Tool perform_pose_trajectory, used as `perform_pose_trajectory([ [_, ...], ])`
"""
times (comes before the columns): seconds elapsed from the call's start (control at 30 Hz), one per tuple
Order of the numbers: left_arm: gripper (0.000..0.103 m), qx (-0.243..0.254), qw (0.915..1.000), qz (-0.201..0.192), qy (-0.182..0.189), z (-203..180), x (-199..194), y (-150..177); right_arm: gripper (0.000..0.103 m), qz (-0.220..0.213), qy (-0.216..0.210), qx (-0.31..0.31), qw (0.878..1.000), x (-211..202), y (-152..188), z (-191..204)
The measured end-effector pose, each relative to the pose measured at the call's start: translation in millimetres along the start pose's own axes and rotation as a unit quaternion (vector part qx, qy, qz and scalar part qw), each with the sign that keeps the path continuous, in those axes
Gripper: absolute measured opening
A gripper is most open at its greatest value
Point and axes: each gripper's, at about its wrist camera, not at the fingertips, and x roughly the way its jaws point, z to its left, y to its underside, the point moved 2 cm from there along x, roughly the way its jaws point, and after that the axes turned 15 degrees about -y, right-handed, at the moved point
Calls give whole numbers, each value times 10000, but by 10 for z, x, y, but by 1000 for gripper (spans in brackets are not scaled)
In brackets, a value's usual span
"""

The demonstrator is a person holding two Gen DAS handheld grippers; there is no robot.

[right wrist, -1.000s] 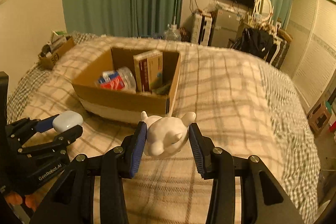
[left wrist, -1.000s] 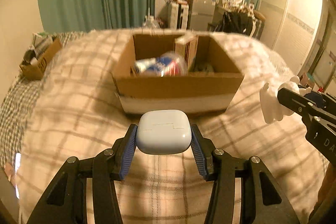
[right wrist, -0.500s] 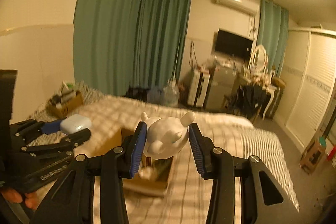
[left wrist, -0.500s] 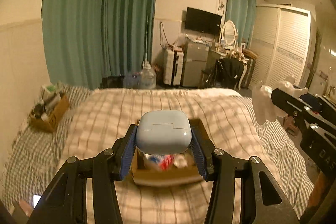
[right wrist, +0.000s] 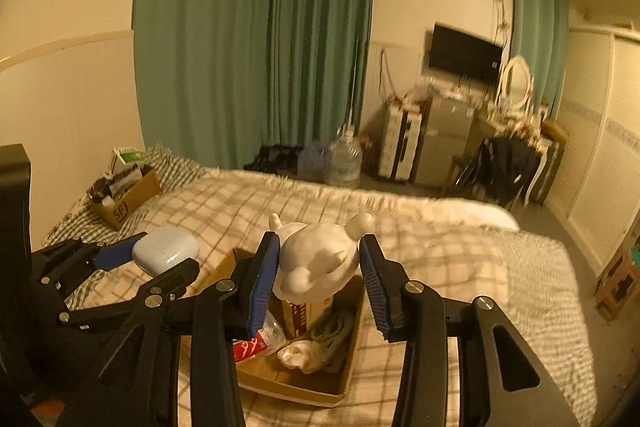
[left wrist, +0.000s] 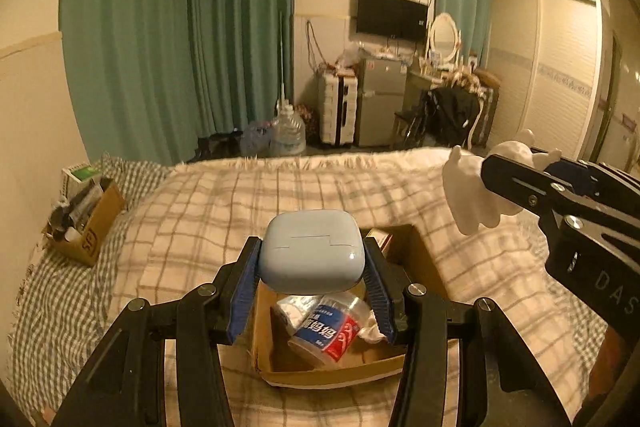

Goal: Organize objects
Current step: 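Carry the earbud case and plush toy into the box and release them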

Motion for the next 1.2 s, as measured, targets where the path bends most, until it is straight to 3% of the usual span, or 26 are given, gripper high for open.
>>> perform_pose_trajectory([
  [0.4, 51, 212, 9983, 520, -151, -102, 877, 359, 41, 665, -620, 534, 9944, 1156, 373, -298],
  [0.53, 51, 229, 9977, 622, -134, -87, 1054, 429, 41, 846, -609, 486, 9934, 1432, 459, -314],
  [0.87, 51, 316, 9969, 696, 161, -239, 1222, 467, 41, 950, 65, 577, 9938, 1247, 683, -644],
  [1.07, 53, 401, 9960, 745, 281, -317, 1169, 493, 43, 921, 81, 709, 9932, 1205, 722, -674],
  [1.17, 67, 384, 9970, 654, 162, -295, 1090, 439, 61, 830, 97, 781, 9934, 1110, 680, -668],
  [1.2, 75, 336, 9977, 576, 126, -262, 1041, 399, 61, 788, 102, 794, 9937, 1065, 655, -667],
])
